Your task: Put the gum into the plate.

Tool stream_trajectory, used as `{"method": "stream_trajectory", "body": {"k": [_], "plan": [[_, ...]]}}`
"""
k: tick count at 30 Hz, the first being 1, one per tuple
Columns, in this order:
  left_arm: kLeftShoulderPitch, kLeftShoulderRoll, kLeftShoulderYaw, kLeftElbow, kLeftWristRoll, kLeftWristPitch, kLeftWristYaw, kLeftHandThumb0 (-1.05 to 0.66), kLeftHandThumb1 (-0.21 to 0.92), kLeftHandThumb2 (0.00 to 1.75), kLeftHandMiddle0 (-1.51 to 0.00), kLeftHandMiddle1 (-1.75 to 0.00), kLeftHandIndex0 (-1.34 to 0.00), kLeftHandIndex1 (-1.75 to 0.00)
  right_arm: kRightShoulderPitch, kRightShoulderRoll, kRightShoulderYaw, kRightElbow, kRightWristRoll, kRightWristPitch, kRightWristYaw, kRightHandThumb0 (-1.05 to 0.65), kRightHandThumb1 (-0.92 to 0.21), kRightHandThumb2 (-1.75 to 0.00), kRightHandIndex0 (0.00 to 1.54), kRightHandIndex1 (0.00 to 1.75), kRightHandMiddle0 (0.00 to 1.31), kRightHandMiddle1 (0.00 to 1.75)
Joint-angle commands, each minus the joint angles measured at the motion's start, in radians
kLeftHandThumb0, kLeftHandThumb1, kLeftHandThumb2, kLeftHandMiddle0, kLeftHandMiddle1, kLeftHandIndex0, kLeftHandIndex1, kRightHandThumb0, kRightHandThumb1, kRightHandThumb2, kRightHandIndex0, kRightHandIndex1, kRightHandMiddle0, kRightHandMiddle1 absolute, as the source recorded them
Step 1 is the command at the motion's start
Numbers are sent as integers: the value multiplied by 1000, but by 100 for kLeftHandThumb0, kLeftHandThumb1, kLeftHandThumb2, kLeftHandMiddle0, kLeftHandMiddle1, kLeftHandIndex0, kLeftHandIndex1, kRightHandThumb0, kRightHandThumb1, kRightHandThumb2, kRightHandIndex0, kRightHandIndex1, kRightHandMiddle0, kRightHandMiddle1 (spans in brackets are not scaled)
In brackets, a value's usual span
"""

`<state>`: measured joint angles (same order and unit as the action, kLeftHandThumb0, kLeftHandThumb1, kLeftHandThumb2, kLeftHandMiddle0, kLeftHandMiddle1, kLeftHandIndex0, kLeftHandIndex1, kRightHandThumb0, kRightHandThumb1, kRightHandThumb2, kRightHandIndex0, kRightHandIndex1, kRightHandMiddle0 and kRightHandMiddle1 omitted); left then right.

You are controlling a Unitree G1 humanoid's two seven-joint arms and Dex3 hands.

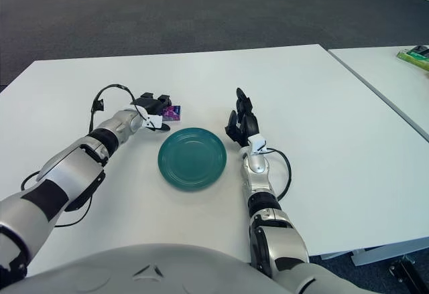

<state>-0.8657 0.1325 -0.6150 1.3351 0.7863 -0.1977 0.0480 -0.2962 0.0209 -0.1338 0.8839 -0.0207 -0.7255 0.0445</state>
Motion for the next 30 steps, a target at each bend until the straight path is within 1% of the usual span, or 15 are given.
{"method": "stream_trajectory", "body": {"k": [1,4,5,7,10,11,12,16,21,25,30], "plan": [[128,-29,-16,62,-3,12,-126,-48,78,50,-18,-175,-46,-148,235,34,-34,117,50,-38,-4,-83,-92,-92,11,1,0,23],[135,-30,-17,61,0,10,-112,-42,70,66,-24,-175,-48,-154,236,32,-33,116,47,-34,-9,-83,-92,-92,11,0,0,23],[137,-31,-19,61,2,9,-104,-42,69,68,-25,-175,-48,-155,236,31,-34,116,48,-32,-7,-83,-92,-92,11,0,0,23],[140,-31,-24,60,5,7,-86,-42,61,86,-36,-175,-47,-164,236,31,-36,117,53,-30,-2,-83,-92,-92,11,0,0,22],[144,-31,-36,58,16,5,-40,-42,54,100,-50,-175,-46,-171,235,34,-41,119,64,-30,10,-82,-92,-92,11,0,0,23],[144,-32,-44,56,23,3,-13,-42,53,101,-53,-175,-46,-172,234,35,-44,119,69,-30,14,-81,-92,-92,11,0,0,23],[143,-32,-49,55,28,2,6,-42,52,104,-58,-175,-47,-173,234,36,-46,119,72,-30,17,-81,-92,-92,11,0,0,24],[137,-38,-56,49,32,-4,83,-42,49,109,-70,-175,-48,-174,229,41,-58,123,82,-29,24,-80,-92,-91,13,1,0,26],[142,-40,-47,46,21,-18,149,-42,47,111,-79,-175,-49,-175,223,47,-73,128,96,-31,40,-79,-92,-91,14,1,0,29],[141,-42,-37,45,13,-27,177,-43,47,112,-86,-175,-49,-175,219,49,-82,131,101,-29,52,-78,-92,-91,15,1,0,31],[139,-43,-34,45,11,-34,187,-43,47,112,-89,-175,-49,-175,217,49,-83,133,99,-36,51,-77,-92,-92,15,1,0,32]]}}
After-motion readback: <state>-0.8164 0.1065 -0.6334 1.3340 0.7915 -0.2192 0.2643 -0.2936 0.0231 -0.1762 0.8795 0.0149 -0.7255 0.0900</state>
